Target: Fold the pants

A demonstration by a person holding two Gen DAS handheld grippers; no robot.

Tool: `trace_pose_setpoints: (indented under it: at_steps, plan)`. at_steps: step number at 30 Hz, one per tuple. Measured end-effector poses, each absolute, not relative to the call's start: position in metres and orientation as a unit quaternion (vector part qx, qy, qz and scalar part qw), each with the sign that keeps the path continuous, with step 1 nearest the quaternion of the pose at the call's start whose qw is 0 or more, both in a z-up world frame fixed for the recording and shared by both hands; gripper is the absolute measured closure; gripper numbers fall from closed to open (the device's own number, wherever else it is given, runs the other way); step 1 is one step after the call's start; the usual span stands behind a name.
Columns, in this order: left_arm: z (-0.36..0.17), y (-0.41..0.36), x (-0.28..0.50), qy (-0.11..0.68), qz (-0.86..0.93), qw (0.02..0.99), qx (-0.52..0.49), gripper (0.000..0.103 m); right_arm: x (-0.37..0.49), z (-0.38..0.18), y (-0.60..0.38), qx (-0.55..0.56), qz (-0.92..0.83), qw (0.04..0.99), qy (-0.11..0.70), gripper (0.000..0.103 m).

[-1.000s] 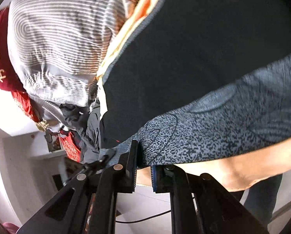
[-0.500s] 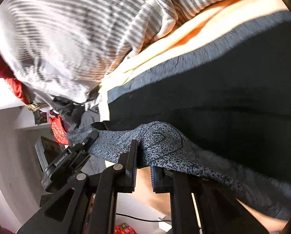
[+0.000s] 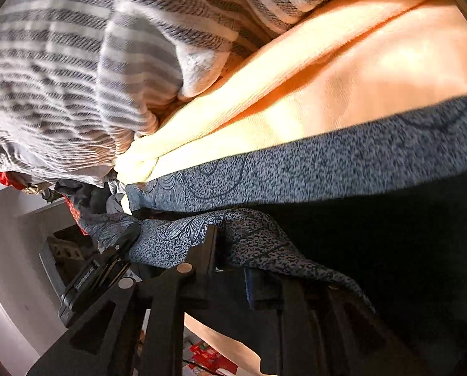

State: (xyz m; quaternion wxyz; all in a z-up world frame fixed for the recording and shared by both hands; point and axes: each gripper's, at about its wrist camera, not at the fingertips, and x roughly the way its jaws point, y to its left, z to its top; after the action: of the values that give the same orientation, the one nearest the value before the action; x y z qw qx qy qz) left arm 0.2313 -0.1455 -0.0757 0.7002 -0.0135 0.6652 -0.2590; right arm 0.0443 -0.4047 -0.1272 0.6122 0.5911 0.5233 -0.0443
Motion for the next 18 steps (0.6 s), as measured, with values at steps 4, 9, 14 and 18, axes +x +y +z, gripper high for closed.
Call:
trace_pose_setpoints:
  at_steps: [4, 9, 14, 18]
  plan:
    - [-0.059, -0.146, 0.226, 0.662, -0.267, 0.700, -0.006, 0.078, 0.053, -0.120, -0.405, 0.584, -0.028, 0.616, 0.529, 0.056]
    - [-0.034, -0.145, 0.222, 0.629, -0.241, 0.738, 0.035, 0.031, 0.067, -0.103, -0.399, 0.581, -0.012, 0.626, 0.520, 0.032]
    - [-0.010, -0.136, 0.224, 0.595, -0.218, 0.771, 0.065, 0.027, 0.074, -0.099, -0.397, 0.594, 0.006, 0.619, 0.513, 0.031]
    - [-0.020, -0.159, 0.197, 0.587, -0.240, 0.761, 0.141, 0.027, 0.071, -0.067, -0.396, 0.589, 0.037, 0.646, 0.485, 0.031]
